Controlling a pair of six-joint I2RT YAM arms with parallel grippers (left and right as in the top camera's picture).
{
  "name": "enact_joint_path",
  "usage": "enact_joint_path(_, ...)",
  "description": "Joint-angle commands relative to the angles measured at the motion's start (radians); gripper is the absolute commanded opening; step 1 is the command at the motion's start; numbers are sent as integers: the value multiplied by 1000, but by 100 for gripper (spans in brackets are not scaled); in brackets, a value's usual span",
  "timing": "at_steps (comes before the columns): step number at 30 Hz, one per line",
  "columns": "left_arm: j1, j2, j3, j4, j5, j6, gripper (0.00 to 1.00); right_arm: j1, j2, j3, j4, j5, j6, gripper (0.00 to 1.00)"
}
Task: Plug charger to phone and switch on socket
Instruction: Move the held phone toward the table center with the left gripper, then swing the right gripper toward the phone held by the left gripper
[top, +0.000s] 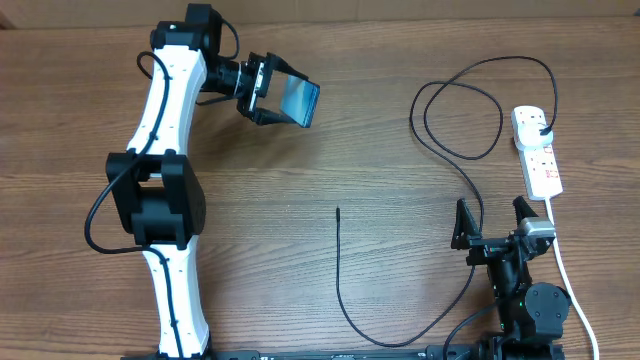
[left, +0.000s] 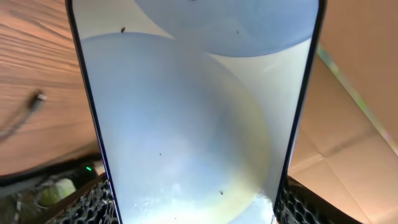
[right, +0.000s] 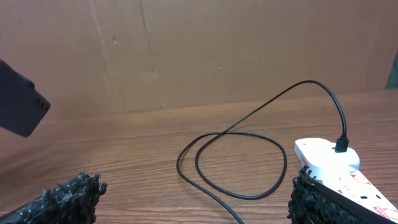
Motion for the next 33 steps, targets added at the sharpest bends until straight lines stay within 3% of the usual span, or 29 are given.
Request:
enact_joint_path(1,-27,-3,33,-16,-137,26,4,8,-11,-11,5,-2,-5,100)
enact_joint_path(17,-112,-3,33,-150,-521,39,4,8,-11,-11,6,1,-4,100)
enact_joint_path(25,-113,-3,33,-148,-540,71,4,8,-11,-10,112,-72,3,100)
enact_joint_path(33,-113,-3,33,-141,-537,74,4,8,4,82,31,-99,51,100)
